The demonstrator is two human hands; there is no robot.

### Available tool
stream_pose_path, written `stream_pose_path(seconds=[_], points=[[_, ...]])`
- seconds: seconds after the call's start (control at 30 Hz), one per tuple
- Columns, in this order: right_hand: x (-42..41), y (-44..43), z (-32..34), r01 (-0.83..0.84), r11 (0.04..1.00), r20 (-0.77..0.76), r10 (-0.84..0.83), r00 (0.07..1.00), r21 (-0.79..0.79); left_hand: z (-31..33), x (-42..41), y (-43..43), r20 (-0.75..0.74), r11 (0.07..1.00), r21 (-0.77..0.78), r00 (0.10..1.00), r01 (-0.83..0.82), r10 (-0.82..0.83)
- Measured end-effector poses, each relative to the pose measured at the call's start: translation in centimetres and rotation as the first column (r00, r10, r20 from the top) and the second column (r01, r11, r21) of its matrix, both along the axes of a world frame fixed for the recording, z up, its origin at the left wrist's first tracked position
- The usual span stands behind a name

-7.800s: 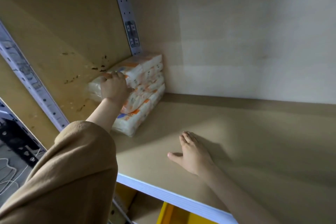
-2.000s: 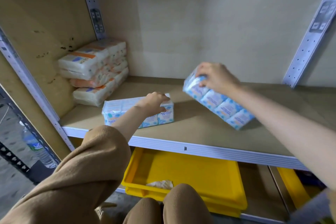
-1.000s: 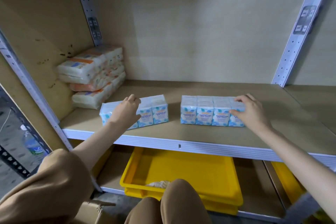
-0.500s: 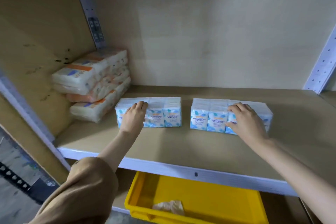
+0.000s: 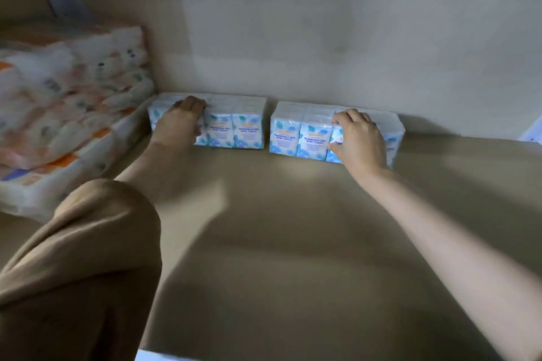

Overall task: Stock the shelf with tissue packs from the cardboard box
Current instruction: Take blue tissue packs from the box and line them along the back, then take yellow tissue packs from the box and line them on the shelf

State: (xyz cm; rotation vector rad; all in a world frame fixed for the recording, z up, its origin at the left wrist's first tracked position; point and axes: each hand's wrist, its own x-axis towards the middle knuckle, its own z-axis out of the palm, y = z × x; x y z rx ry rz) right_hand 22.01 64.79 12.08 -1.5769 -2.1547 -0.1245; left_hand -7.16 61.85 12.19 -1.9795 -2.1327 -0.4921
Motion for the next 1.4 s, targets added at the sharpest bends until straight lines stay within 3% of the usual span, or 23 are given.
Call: stream_pose_path(seconds=[0.4, 0.63, 0.77, 0.9, 1.03, 1.17, 1.4], points=[[-3.3, 4.4, -0.1, -0.063, 0.997, 0.007, 0.063, 0.998, 0.033, -0.5, -2.4, 2.4, -0.039, 0.998, 0.058, 0.999, 0.001, 0.002], [-3.0, 4.4, 1.5, -0.098, 0.994, 0.059, 0.1, 0.993, -0.042, 2.2, -1.9, 1.6, -0.046, 0.992, -0.123, 0.999, -0.02, 0.015], [-2.8, 3.3, 3.6, -0.091, 0.988, 0.138, 0.108, 0.985, -0.121, 4.0, -1.1, -0.9, -0.032, 0.992, -0.119, 0.999, -0.044, 0.041], [-3.5, -0.4, 4.3, -0.175, 0.964, 0.101, 0.198, 0.975, -0.2, 4.9, 0.9, -5.4, 0.012, 0.969, -0.239, 0.998, -0.06, 0.065], [-5.3, -6.9, 4.1, -0.385, 0.863, 0.083, 0.432, 0.898, -0.327, 4.4, 2.0, -12.0, 0.082, 0.945, -0.314, 0.989, -0.089, 0.12], [-7.7, -14.1, 3.8, -0.574, 0.738, 0.019, 0.62, 0.785, -0.355, 3.7, 3.3, -20.0, 0.078, 0.934, -0.34, 0.986, -0.111, 0.146], [-12.3, -26.1, 2.7, -0.789, 0.454, -0.064, 0.85, 0.523, -0.414, 1.7, 3.9, -34.2, 0.084, 0.896, -0.394, 0.963, -0.204, 0.256]])
